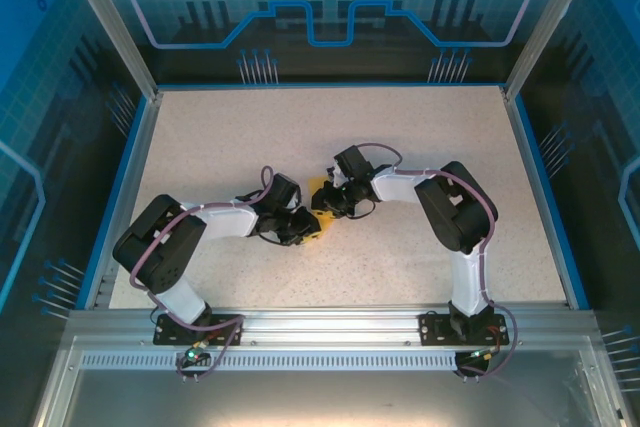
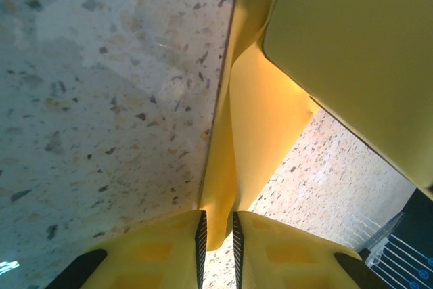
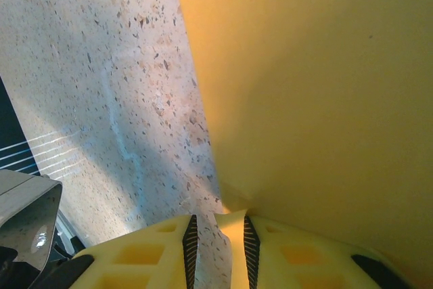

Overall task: Fold a paper plane with a square sheet of paper (pick it up from the middle)
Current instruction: Third fold the triangle at the center of the table.

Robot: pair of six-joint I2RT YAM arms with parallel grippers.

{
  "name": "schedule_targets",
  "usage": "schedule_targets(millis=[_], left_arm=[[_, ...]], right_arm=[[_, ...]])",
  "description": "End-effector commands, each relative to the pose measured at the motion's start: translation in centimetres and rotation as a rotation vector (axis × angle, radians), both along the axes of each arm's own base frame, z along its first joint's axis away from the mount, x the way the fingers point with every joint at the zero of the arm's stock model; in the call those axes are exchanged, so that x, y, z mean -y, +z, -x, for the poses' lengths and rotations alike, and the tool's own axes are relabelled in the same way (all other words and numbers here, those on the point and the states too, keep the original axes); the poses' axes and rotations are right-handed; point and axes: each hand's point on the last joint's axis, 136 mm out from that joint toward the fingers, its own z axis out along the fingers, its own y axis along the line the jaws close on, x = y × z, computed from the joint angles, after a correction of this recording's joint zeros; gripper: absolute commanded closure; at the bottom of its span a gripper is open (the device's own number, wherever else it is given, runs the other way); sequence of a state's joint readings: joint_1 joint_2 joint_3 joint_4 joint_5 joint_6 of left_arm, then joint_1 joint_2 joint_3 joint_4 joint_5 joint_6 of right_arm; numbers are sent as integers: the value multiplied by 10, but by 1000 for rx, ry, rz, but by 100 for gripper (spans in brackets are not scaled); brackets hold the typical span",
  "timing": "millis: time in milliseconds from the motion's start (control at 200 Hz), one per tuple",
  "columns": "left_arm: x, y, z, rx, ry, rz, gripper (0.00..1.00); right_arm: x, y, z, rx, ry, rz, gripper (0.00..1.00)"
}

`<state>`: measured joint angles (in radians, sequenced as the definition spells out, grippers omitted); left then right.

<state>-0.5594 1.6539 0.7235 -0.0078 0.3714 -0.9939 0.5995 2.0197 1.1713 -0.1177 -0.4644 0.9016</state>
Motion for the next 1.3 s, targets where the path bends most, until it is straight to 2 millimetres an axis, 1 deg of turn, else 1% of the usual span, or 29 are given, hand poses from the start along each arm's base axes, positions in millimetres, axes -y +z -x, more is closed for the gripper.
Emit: schedule_targets(millis=[0,180,495,750,960,1090,1195,1295], left_arm=[[5,6,2,21,-18,32,75],[10,11,-2,36,-22,56,75],[5,-2,0,7,-17,8,78],[2,-9,1,-2,-20,-18,82],[-2,-10,1,-1,-21,-44,88],[-4,-10,1,3,-22,-59,91],[-6,-11,1,1,-21,-62,91],[-6,-11,2,2,-22,-63,92]], right_arm=[[30,-30,6,-60,-69,121,72],[29,-30,5,-61,-72,121,72],[30,-31,5,-65,-79,128,73],[31,-29,2,-60,-93,127,73],[32,-28,3,-60,-95,129,73],[31,-24,2,-52,-89,121,72],[30,-19,2,-40,-78,111,69],[29,-7,-1,-10,-69,93,65]])
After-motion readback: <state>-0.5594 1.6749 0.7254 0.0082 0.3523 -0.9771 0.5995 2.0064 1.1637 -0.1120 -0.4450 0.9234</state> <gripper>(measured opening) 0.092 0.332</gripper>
